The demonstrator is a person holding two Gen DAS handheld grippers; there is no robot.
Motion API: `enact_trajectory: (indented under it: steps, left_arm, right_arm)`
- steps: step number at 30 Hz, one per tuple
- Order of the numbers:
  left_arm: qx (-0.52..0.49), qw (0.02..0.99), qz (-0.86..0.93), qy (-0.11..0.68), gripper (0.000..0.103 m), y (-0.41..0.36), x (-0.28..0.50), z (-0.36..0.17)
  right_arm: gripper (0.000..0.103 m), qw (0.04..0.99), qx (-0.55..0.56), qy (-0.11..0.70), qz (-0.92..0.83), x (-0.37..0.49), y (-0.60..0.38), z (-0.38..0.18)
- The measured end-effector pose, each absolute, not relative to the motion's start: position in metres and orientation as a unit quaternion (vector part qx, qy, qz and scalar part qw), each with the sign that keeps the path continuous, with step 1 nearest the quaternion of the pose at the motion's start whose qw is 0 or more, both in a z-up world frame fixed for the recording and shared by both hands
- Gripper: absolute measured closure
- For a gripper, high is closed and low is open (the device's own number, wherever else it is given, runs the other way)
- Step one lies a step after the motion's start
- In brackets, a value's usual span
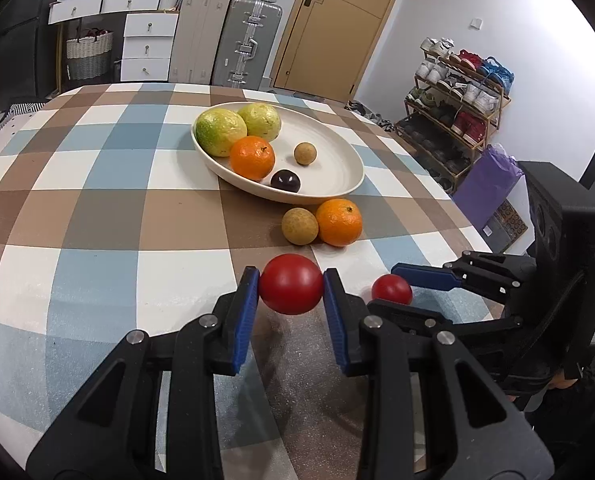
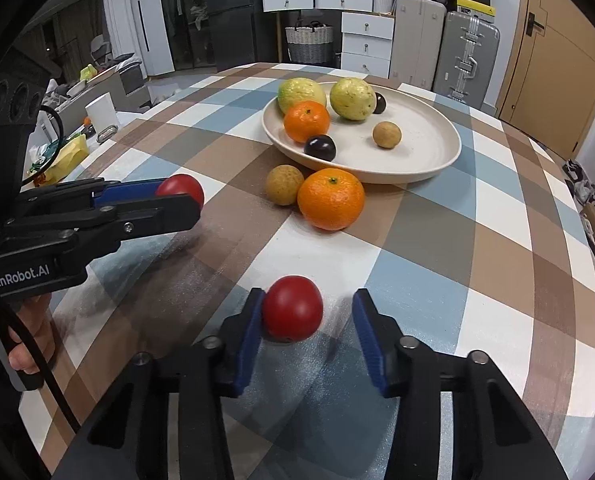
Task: Organize fruits
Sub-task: 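Grasp a red tomato with the left tool while the right tool grasps the other tomato, then carry both tomatoes onto the white plate and open both tools to release them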
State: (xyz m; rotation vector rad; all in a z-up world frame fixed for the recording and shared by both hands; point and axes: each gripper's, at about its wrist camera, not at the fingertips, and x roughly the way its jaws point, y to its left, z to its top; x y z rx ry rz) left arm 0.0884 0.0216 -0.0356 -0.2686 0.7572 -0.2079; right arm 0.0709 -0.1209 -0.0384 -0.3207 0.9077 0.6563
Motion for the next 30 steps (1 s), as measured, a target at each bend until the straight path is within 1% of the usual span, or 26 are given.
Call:
enact_trajectory:
  steps: [2, 5, 14, 30]
  left_arm:
    - [-0.133, 0.914, -0.1, 0.369, 0.073, 0.022, 0.089, -0.037]
    - [-0.136, 0.911, -0.1, 0.375, 0.073, 0.023, 0.09, -0.039]
    - [-0.145, 0.909, -0.101, 0.376, 0.073, 0.025, 0.091, -0.04]
    - [-0.153, 0.913, -0.065, 0.373, 0.073, 0.037, 0.102, -0.032]
  right_arm:
    - [0.07, 0.833, -0.151, 0.427, 0.319, 0.069, -0.12, -0.038]
    - [0.074, 0.831, -0.158, 0.423, 0.325, 0.066, -0.119, -0.039]
    - [0.075, 0.836, -0.147, 0.415, 0.328, 0.066, -0.123, -0.038]
    - [0.075, 0.867, -0.081, 0.369, 0.324, 0.079, -0.139, -0.004]
